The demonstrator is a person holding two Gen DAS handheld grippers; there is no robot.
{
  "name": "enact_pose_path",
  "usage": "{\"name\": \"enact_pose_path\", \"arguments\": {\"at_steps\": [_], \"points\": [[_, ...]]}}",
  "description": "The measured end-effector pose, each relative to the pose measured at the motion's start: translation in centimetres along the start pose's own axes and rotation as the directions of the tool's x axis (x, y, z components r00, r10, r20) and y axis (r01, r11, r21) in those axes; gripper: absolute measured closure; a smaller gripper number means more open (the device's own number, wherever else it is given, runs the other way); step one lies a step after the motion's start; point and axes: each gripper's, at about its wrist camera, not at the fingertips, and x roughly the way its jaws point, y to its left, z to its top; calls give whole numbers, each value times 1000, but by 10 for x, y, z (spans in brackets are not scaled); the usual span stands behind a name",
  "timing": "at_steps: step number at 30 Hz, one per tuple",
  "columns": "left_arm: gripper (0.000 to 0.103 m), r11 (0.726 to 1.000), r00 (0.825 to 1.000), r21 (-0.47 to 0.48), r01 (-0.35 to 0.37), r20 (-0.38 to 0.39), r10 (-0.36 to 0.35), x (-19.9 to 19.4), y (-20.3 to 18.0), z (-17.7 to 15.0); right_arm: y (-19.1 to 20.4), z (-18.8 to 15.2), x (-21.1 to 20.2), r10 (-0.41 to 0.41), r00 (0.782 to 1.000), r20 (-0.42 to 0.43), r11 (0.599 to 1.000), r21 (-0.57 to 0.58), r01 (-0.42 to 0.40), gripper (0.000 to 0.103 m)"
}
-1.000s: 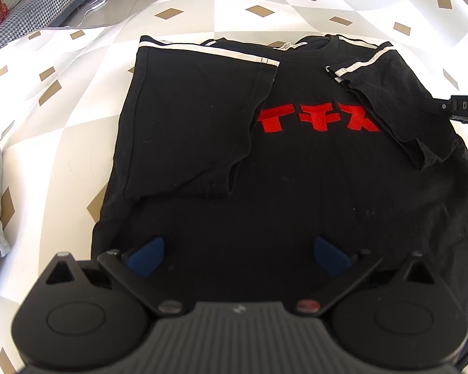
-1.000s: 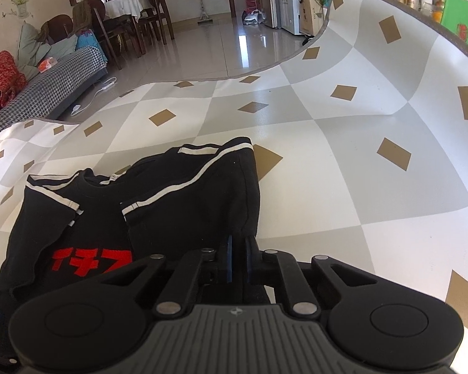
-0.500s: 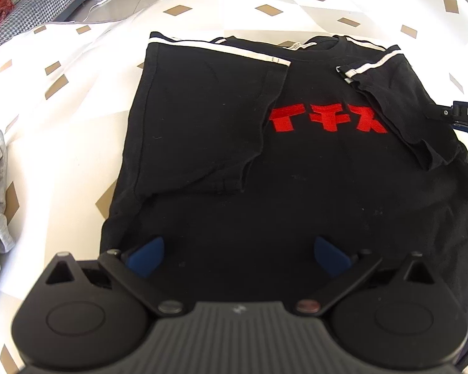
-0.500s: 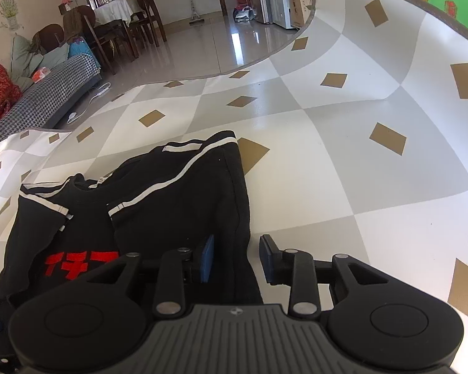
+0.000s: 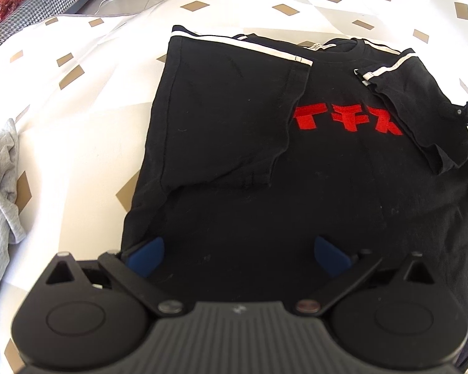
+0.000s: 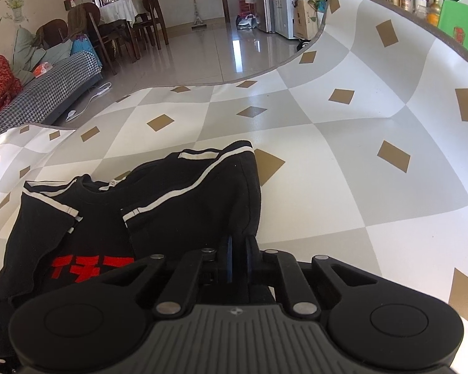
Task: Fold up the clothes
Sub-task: 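Lift the collar end with the right gripper and fold it toward the hem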
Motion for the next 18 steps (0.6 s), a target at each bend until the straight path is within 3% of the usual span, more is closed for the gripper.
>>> {"name": "enact_pose_path", "arguments": {"at_steps": [18], "points": [[0,1000,1000,-28,9,-6,-9,-10,15,-9,56,18,-48,71,992,108,995,-82,-62,94]]}}
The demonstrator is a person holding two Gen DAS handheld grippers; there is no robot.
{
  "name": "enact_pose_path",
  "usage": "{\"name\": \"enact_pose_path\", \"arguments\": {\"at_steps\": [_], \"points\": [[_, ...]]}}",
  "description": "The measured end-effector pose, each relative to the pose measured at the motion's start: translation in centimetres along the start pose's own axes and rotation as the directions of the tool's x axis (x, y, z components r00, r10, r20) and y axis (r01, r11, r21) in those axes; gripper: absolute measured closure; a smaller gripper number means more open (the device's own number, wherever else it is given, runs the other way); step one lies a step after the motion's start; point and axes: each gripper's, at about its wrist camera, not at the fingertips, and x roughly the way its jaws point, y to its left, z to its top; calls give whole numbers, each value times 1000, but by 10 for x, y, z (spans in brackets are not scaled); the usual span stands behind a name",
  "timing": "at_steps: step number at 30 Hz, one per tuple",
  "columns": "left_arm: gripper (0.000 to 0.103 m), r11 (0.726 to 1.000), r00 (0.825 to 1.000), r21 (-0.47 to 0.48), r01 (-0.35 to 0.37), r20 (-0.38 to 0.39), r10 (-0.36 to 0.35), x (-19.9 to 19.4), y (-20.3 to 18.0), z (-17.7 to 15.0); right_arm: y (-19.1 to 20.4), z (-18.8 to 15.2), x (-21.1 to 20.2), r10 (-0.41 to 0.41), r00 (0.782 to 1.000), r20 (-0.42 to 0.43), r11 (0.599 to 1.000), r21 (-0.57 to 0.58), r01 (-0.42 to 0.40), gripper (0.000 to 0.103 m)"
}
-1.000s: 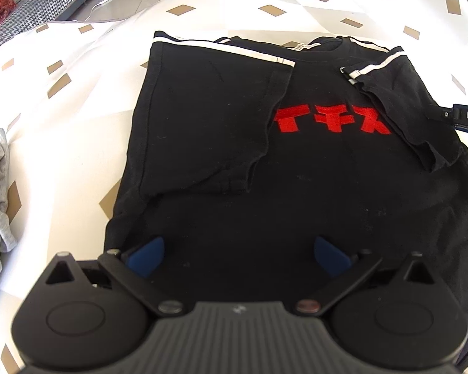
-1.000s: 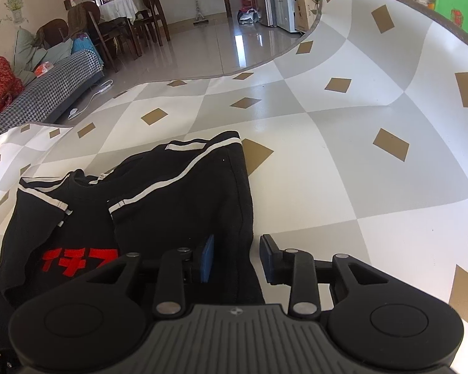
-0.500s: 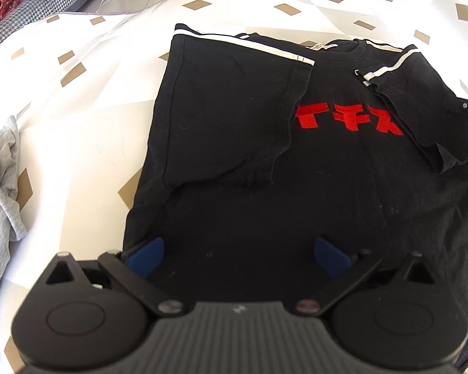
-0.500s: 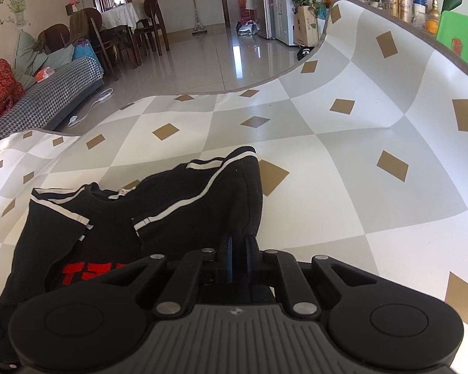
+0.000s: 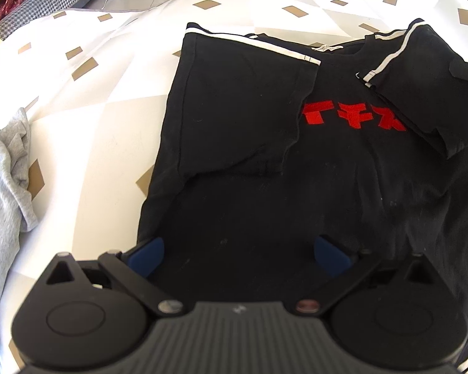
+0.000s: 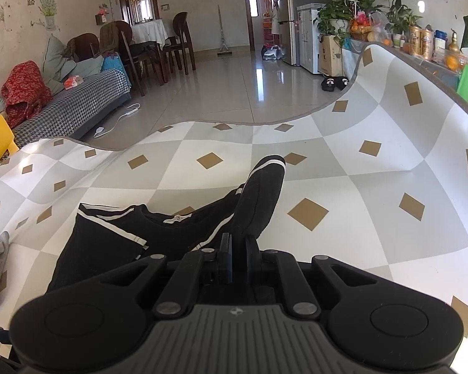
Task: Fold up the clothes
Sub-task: 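Lift the collar end with the right gripper and fold it toward the hem, then lay the collar end onto the hem and open the right gripper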
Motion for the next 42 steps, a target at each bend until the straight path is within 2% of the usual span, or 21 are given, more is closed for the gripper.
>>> {"name": "enact_pose_path", "arguments": {"at_steps": [11,20,23,29,32,38,42], "points": [[0,998,999,-50,36,-10,-36,-3,12,-5,49,14,-10,45,997,63,998,-56,-41,94],[0,991,995,-97,95,5,-95,-7,19,-6,94,20,-13,171,981,87,979,-131,-158,94],[0,987,994,-116,114,10,-113,-8,25,-7,117,17,-10,200,976,91,962,-207,-178,94],[0,973,988,-173,151,0,-153,-11,32,-8,158,1,7,209,976,60,922,-344,-177,94],[0,968,985,-187,168,-1,-172,-12,35,-9,163,-2,11,202,978,62,919,-356,-167,94],[0,965,985,-201,168,-7,-173,-14,44,-9,147,2,8,153,985,83,933,-341,-117,94],[0,959,984,-226,174,-6,-180,-19,46,-10,133,11,2,46,990,130,944,-329,-1,94]]}}
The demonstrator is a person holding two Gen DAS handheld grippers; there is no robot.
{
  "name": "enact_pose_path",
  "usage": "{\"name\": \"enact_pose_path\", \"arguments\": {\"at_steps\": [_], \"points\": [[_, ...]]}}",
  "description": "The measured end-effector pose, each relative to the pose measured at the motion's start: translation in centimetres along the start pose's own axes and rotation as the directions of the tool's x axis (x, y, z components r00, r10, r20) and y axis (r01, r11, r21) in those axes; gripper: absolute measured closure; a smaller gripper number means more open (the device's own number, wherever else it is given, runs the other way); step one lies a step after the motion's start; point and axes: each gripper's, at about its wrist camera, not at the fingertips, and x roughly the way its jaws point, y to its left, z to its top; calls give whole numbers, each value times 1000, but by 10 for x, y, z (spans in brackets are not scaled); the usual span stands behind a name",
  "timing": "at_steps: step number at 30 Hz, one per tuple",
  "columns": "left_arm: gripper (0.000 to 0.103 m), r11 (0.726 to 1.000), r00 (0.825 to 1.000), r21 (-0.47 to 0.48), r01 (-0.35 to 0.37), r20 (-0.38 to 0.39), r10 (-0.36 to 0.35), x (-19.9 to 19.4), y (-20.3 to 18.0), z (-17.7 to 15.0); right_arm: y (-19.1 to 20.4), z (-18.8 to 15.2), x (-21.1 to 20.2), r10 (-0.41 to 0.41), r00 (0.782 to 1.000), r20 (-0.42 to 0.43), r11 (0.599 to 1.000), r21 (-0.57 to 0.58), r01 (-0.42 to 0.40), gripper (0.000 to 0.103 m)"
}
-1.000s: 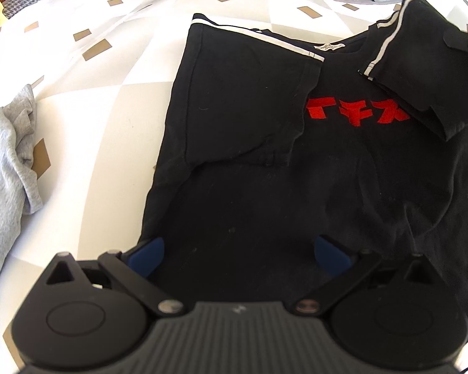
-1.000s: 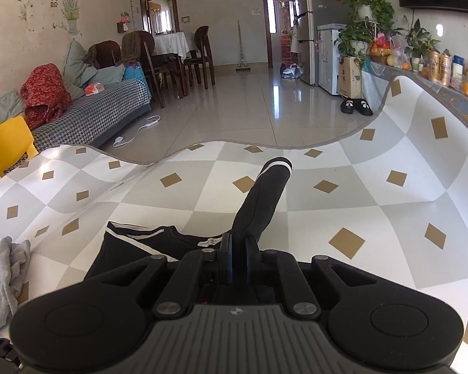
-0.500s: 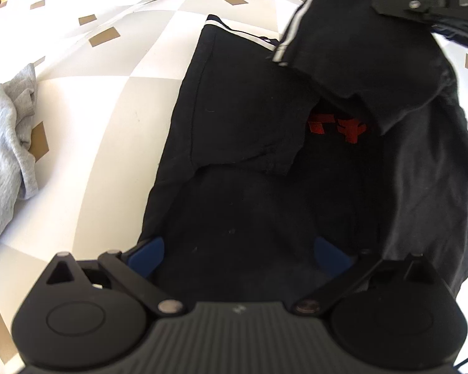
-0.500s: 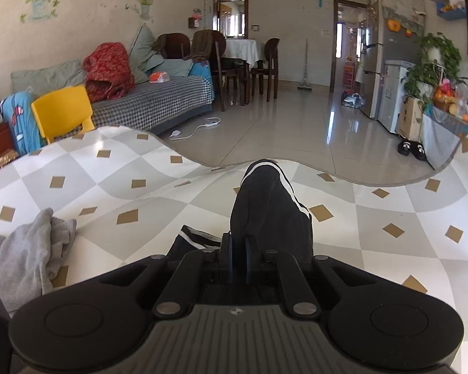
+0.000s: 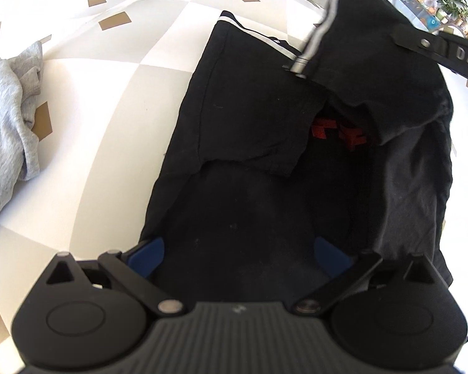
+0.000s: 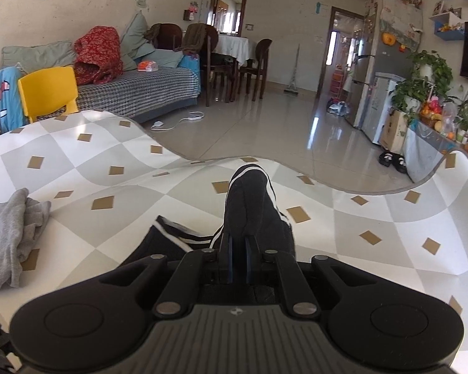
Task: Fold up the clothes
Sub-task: 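Lay the collar end onto the hem and open the right gripper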
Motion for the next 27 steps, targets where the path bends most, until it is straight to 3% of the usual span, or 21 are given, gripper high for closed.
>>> {"name": "enact_pose_path", "arguments": {"at_steps": [3,4,14,22,27], "points": [[0,1000,1000,-6,-11,11,11,-5,2,-1,1,3,-2,-86,996,21,995,-38,87,94],[0,1000,1000,-7,-19,13,19,-7,2,-1,3,3,-1,-82,996,22,996,-44,83,94],[0,989,991,-75,-130,23,132,-5,15,14,55,-8,16,100,994,35,978,-189,-92,94],[0,982,991,-138,-128,-47,122,16,24,19,78,-16,28,170,985,33,958,-240,-158,94],[0,982,993,-144,-118,-38,114,17,23,20,84,-10,32,194,981,29,957,-224,-183,94]]}}
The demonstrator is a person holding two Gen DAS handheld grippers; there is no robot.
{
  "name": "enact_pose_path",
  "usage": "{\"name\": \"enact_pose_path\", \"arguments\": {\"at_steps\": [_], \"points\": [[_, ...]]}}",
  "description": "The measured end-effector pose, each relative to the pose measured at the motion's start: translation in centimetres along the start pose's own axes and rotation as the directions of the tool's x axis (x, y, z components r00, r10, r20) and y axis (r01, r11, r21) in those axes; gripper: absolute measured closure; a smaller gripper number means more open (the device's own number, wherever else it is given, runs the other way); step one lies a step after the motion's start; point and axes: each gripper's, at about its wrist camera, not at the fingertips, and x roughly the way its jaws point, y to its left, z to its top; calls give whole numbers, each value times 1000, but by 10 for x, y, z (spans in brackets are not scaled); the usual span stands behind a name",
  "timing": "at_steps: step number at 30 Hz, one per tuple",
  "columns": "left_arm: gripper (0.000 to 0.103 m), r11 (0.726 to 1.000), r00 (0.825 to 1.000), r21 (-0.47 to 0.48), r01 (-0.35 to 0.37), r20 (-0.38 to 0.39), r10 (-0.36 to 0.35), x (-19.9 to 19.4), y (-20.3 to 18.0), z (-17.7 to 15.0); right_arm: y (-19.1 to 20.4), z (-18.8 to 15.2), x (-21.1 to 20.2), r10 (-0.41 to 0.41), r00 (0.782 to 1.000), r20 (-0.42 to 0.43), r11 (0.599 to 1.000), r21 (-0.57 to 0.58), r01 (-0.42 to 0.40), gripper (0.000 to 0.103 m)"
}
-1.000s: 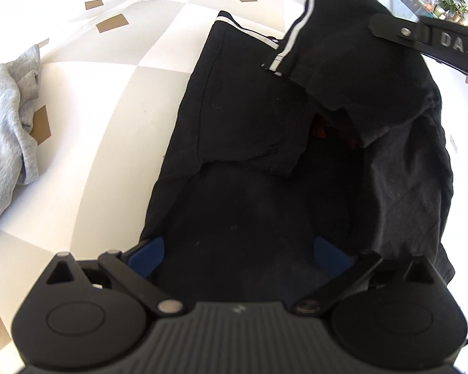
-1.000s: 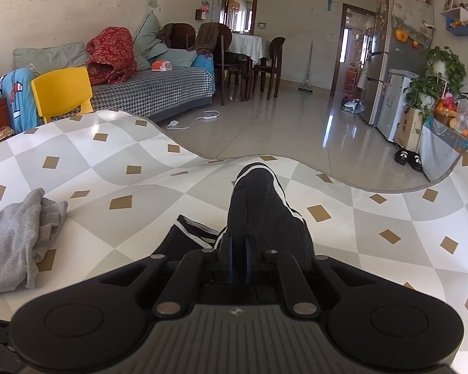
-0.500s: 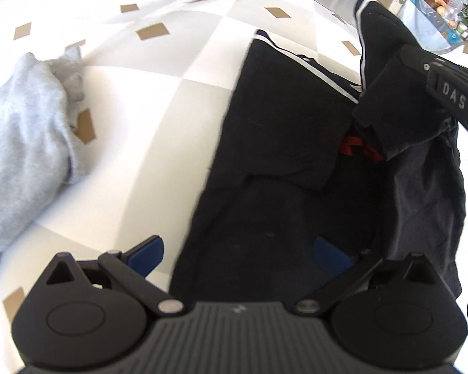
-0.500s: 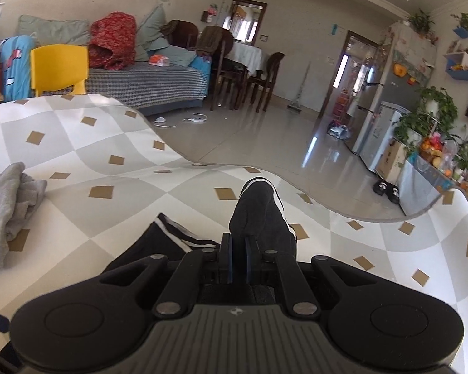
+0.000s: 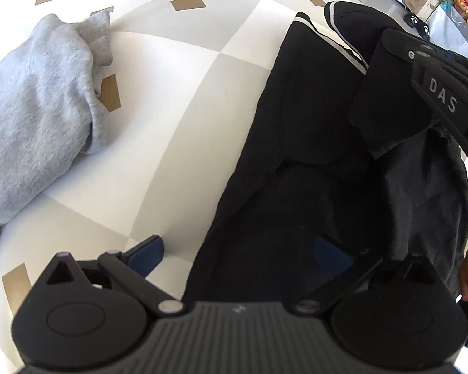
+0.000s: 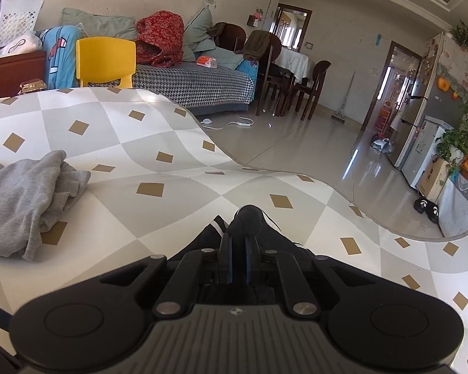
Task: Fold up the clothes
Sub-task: 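Lay the collar end onto the hem and open the right gripper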
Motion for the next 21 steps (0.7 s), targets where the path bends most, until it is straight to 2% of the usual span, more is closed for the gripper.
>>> {"name": "enact_pose_path", "arguments": {"at_steps": [9,11,14,17,20,21], "points": [[0,999,1000,34,22,7,-22,3,-8,1,9,9,5,68,998,5,997,-22,-68,94],[0,999,1000,38,26,5,-26,4,-10,2,5,11,8,127,992,-3,991,32,-127,93],[0,999,1000,42,25,4,-25,5,-12,3,-3,9,18,268,963,-28,954,148,-261,91],[0,999,1000,46,23,4,-24,6,-14,4,-14,4,26,364,931,-24,890,303,-340,77],[0,999,1000,39,24,4,-25,6,-14,5,-27,5,23,384,923,0,849,394,-353,76],[0,999,1000,37,23,5,-23,6,-14,5,-30,6,21,374,927,8,848,402,-346,76]]}}
